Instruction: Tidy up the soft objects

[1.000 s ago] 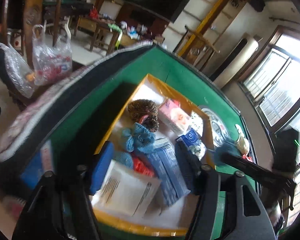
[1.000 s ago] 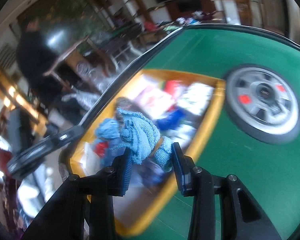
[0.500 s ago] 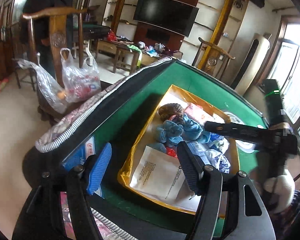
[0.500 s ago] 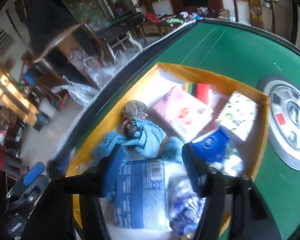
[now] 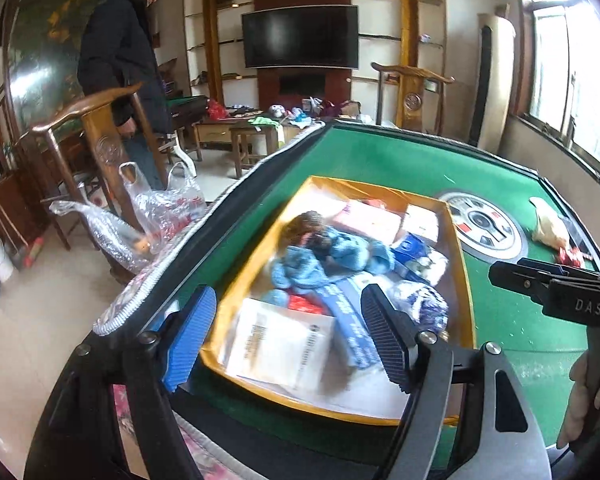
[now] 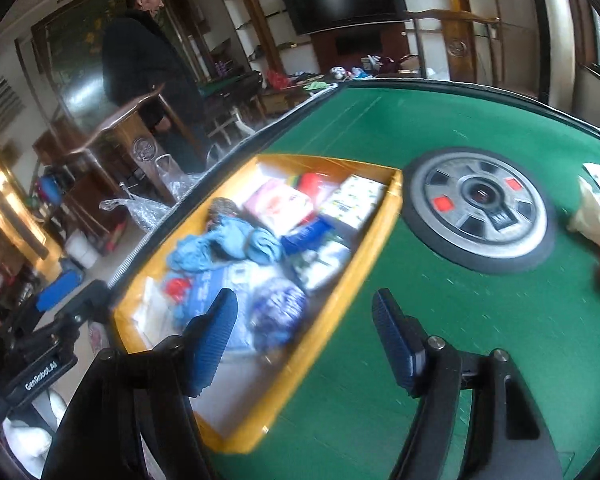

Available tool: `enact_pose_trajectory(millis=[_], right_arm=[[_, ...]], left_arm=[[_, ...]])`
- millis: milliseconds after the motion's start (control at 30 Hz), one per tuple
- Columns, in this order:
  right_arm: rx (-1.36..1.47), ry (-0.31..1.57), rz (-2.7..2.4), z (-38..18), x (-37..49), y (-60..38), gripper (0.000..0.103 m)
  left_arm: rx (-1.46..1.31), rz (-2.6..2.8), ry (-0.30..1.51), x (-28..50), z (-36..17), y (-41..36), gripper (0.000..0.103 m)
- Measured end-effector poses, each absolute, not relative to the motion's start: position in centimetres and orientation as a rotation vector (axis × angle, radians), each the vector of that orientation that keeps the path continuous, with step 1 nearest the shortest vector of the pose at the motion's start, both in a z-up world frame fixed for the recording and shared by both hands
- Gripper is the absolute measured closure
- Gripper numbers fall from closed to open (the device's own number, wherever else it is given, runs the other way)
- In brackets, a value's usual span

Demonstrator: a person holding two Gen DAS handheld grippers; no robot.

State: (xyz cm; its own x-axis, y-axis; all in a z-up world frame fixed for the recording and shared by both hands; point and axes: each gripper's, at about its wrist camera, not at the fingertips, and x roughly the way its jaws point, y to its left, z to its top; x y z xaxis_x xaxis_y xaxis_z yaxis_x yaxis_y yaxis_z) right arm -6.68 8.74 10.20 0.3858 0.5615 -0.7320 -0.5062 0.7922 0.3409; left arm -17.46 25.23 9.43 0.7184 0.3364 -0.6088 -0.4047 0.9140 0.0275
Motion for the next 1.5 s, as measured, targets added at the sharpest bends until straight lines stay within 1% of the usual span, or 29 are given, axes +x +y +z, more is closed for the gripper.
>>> enact_pose_trajectory(millis=[233,400,567,633,700,733,767,833,1100,1500], right_arm=[[0.059,0.951,0.663,9.9,-7.9,5.4,0.037],[0.071,0.951,0.659,9.4,-8.4,3.7,0.037],[0.074,0.951,0.654,9.2,-8.8,2.7,0.037],[0.058,0.943,0.653,9.3,-9.2,2.7,0.037],[0.038,0.934,0.653,9.3,-9.7,2.9,0.037],[0.031,0.928,0.655,9.4,-10.0,3.1,0.037],[0.022,0.919,0.660,9.5,-10.4,3.3,0.037],[0.013,0.911,0.671,9.6,-11.0,3.7,0.037],[-0.049,0.891,0.694,9.4,-13.5,6.4,0.037],[-0.154,0.898,0.693,8.9,-14.7,9.8,0.036]], left_arm=[[-0.046,0.400,0.678,-16.8,9.9,22.2,0.028],[-0.021,0.395,0.685,-16.6,9.9,20.6,0.025],[-0.004,0.406,0.666,-16.5,10.1,19.5,0.025],[0.007,0.448,0.628,-16.8,10.5,19.2,0.025],[0.018,0.519,0.564,-17.5,11.3,18.9,0.020],[0.016,0.542,0.512,-18.1,11.9,18.8,0.012],[0.002,0.538,0.460,-18.7,12.5,18.8,0.000],[-0.050,0.536,0.428,-19.3,12.8,19.4,0.000],[-0.186,0.551,0.540,-18.5,11.1,22.6,0.000],[-0.226,0.564,0.588,-18.6,9.4,24.3,0.000]])
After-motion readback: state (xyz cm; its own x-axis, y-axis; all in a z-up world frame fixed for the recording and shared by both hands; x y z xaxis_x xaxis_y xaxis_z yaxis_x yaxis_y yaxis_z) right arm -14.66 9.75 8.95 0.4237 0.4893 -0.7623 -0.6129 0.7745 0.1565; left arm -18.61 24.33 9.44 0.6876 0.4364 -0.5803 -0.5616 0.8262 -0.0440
